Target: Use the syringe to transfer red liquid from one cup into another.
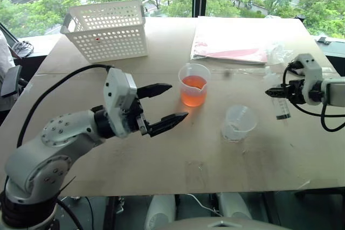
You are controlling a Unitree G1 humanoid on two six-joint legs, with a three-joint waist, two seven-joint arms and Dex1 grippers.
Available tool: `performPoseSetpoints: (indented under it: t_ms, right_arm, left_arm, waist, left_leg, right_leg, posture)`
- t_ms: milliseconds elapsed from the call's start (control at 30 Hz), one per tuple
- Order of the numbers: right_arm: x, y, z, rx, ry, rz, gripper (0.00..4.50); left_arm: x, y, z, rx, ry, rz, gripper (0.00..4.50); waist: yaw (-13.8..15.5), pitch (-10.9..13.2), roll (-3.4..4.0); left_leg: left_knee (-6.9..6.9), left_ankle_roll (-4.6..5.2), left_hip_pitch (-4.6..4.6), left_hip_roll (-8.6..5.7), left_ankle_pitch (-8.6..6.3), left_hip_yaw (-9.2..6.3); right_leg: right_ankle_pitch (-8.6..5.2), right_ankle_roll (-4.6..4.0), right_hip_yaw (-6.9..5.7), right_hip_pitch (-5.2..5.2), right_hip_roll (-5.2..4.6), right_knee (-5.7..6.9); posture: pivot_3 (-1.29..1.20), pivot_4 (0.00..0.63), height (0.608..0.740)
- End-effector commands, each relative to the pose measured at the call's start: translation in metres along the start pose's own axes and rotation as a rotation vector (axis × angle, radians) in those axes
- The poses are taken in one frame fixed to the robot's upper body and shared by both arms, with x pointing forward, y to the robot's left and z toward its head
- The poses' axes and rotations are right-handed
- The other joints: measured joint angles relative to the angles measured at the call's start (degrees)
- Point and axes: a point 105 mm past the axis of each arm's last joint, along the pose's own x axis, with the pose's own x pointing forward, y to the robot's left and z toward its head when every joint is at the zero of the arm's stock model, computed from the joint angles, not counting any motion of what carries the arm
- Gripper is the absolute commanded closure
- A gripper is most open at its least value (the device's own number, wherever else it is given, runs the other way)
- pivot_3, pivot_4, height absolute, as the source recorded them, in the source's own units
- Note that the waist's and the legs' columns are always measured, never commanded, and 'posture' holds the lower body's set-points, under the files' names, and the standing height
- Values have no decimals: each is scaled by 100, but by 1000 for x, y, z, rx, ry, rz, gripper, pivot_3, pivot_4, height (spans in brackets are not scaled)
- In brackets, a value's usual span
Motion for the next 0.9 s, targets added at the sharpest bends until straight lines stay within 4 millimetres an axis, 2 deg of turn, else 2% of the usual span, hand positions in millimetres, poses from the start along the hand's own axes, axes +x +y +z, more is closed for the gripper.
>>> performPoseSetpoints:
  t_ms: [33,100,167,233,300,400,533,600,733,900]
  right_arm:
    - [-29,42,58,-126,-310,125,3024]
    - [-40,87,90,-149,-530,277,3024]
    - [-38,119,108,-144,-685,354,3024]
    - [-30,139,119,-119,-792,381,3024]
    - [-12,158,128,-98,-875,385,3024]
    - [9,184,131,-128,-943,394,3025]
    - [32,196,126,-133,-967,386,3025]
    - [42,198,117,-230,-986,347,3025]
    - [61,198,99,-255,-986,317,3025]
    - [81,203,85,-242,-966,302,3028]
  left_arm:
    - [3,12,8,-27,-17,27,0]
    - [4,30,10,-41,-5,85,0]
    - [3,50,14,-32,-3,148,0]
    - [1,69,19,-5,-10,218,0]
    - [-2,87,32,14,-48,269,0]
    - [-8,104,48,47,-79,311,0]
    - [-17,114,60,114,-63,333,0]
    - [-21,120,68,149,-63,352,0]
    - [-28,130,94,238,-70,381,0]
    - [-21,135,117,330,-58,351,0]
  waist:
    - [-18,0,0]
    - [-78,2,-4]
    - [-130,2,-2]
    - [-126,2,-3]
    - [-100,1,-4]
    - [-86,2,-3]
    - [-78,2,-4]
    - [-69,4,-7]
    - [-66,9,-14]
    - [-98,9,-14]
  left_leg:
    - [0,0,1,1,0,-1]
    - [1,0,5,8,0,-3]
    - [1,0,9,13,0,-19]
    - [0,-1,10,15,1,-35]
    - [0,-1,4,15,1,-42]
    - [1,-3,-9,8,2,-34]
    - [0,-7,-15,-6,3,-25]
    - [-3,-19,-19,-7,9,-24]
    - [-6,-8,-21,-6,2,-23]
    - [-5,-10,-12,-6,4,-27]
  right_leg:
    - [0,0,0,0,2,1]
    - [0,0,1,0,12,4]
    - [1,0,0,-1,28,17]
    - [0,-2,-11,0,33,26]
    - [0,-4,-22,1,31,25]
    - [1,-4,-24,-7,17,18]
    - [0,0,-18,-8,-13,7]
    - [-1,1,-19,-8,-14,0]
    - [-2,1,-30,-10,-10,1]
    - [-1,0,-30,-11,-6,21]
  posture:
    - [0,150,740]
    - [0,150,740]
    - [0,150,740]
    - [0,150,740]
    - [0,150,740]
    - [0,150,740]
    - [0,150,740]
    - [0,150,740]
    - [0,150,740]
    - [0,150,740]
